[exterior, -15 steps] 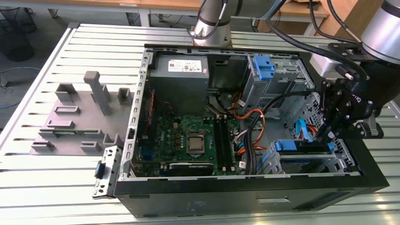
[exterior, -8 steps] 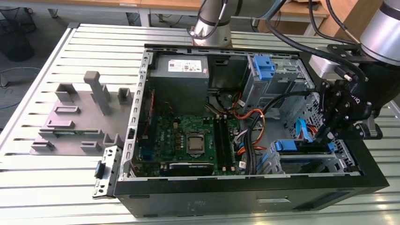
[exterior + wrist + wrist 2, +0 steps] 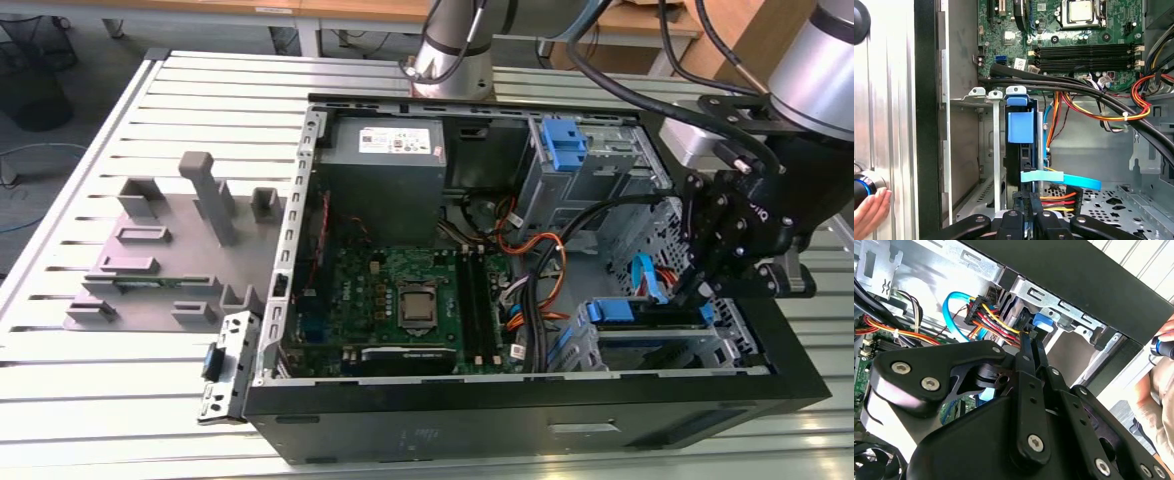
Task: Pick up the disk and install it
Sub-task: 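Insert the second disk wire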
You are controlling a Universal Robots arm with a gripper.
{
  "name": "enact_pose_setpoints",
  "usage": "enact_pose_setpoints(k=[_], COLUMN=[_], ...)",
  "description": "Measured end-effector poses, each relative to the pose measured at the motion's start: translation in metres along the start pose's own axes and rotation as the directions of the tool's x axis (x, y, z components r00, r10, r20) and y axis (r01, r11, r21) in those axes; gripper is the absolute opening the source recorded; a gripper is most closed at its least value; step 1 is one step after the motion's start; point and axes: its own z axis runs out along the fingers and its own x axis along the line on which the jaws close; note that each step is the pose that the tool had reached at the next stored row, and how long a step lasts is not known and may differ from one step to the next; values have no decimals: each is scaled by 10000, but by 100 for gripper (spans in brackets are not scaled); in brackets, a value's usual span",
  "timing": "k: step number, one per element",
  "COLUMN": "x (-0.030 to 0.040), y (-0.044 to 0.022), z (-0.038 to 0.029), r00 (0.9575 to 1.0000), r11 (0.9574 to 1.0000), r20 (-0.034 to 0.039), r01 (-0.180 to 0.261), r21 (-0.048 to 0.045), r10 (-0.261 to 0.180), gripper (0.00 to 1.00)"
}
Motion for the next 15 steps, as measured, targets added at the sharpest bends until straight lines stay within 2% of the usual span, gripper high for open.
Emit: enact_pose_setpoints(k=[2,3,4,5,15], x=[0,0,0,0,-7], y=[0,0,0,0,0], z=[1,2,1,1,21], r00=[10000,10000,10000,10000,10000], r11=[10000,10000,10000,10000,10000], r20=[3,3,2,1,-1], r01=[0,0,0,0,3], r21=[0,0,0,0,0], r10=[0,0,0,0,-3], gripper=[17,23,23,30,30])
